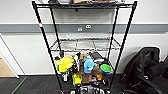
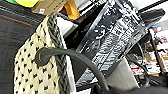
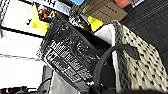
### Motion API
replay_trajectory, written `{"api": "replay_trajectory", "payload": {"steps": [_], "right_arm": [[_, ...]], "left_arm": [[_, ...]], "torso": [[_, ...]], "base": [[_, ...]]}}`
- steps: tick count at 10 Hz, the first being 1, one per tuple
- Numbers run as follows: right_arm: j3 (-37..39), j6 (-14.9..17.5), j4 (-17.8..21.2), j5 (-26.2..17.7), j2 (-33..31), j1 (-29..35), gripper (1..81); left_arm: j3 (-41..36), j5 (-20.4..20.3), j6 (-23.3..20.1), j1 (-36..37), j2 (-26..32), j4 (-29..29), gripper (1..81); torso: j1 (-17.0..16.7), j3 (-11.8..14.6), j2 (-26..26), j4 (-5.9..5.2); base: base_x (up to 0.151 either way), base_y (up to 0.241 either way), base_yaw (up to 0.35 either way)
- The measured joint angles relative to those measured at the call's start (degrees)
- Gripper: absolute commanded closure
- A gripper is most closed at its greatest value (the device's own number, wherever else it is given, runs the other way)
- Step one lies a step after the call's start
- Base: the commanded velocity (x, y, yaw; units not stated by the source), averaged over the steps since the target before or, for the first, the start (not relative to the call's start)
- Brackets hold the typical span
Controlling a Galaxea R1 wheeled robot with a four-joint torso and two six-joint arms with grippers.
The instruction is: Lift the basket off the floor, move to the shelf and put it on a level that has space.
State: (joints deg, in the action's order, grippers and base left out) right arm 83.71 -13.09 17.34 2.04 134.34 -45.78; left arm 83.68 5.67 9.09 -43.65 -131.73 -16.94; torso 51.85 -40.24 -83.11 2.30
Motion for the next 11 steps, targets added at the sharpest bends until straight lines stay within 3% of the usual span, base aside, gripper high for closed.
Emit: {"api": "replay_trajectory", "payload": {"steps": [9,11], "right_arm": [[-5.4,0.0,-0.3,2.6,-2.3,2.5,81.1],[-6.0,0.0,-0.3,2.6,-2.5,2.5,81.1]], "left_arm": [[-6.1,-4.3,0.0,1.1,4.1,-0.9,81.1],[-6.1,-4.2,0.0,1.3,4.1,-0.9,81.1]], "torso": [[-11.5,0.0,17.8,0.02],[-13.5,1.4,21.0,0.02]], "base": [[0.0,0.0,0.0],[0.0,0.0,0.0]]}}
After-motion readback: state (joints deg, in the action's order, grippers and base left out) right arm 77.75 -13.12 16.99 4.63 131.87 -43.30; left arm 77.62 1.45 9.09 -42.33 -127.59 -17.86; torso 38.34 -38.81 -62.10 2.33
